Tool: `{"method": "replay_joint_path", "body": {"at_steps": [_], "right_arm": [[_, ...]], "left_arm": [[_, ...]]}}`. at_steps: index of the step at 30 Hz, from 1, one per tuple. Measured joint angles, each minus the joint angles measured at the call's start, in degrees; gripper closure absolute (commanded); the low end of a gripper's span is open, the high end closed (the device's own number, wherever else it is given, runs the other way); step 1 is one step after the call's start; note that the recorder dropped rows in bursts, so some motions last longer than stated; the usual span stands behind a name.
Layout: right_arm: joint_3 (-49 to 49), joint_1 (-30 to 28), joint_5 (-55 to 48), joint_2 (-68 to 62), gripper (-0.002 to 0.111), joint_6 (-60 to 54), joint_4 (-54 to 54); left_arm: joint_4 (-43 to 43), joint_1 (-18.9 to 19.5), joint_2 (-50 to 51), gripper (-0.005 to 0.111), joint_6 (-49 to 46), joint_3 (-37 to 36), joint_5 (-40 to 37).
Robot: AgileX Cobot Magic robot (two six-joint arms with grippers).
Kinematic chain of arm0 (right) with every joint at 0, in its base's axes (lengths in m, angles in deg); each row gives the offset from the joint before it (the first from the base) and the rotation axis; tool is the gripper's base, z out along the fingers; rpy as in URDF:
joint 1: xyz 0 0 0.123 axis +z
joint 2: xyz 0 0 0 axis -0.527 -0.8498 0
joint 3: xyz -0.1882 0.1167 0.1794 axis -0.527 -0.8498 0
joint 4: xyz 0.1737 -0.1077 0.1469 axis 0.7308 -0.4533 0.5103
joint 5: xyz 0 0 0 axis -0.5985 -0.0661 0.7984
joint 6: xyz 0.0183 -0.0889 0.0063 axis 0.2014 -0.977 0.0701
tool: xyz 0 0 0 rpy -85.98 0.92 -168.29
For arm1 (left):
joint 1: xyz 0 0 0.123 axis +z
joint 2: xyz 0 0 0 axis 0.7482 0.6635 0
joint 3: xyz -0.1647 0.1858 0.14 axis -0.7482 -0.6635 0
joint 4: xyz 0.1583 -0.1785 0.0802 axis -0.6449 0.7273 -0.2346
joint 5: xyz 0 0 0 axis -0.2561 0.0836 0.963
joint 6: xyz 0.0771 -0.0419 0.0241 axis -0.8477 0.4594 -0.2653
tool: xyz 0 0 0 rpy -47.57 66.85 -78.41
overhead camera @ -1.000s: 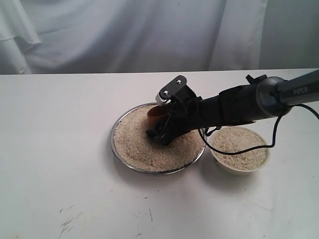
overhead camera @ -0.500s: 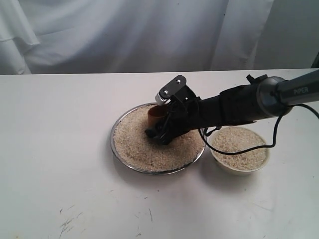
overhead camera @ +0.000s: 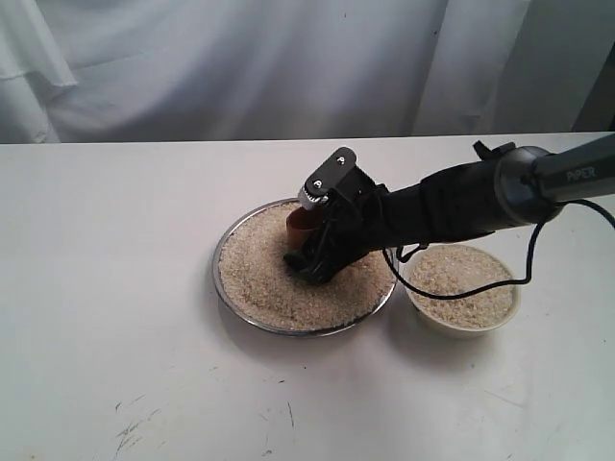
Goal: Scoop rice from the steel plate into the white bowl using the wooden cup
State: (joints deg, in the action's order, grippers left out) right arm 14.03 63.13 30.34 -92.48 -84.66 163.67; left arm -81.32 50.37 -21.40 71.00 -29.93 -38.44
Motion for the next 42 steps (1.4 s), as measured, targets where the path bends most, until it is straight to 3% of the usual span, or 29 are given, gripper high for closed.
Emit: {"method": "replay_joint_path", "body": {"at_steps": [14,24,30,42], "right_arm": [[0.0,0.48,7.66,9.06,0.108,0.0,-20.91],[0.0,6.9,31.4,7.13,0.108,-0.25,-68.07],[2.47,7.14,38.32,0.48,0.108,-0.25,-86.68],[10.69,9.19,40.45,-5.01,0.108,-0.25,-99.19]], "left_arm": [[0.0,0.0,0.0,0.107,0.0,0.0,0.0],[0.0,0.0,0.0,0.107,0.0,0.0,0.0],[0.0,0.0,0.0,0.107,0.0,0.0,0.0],[0.0,0.0,0.0,0.107,0.0,0.0,0.0]]}}
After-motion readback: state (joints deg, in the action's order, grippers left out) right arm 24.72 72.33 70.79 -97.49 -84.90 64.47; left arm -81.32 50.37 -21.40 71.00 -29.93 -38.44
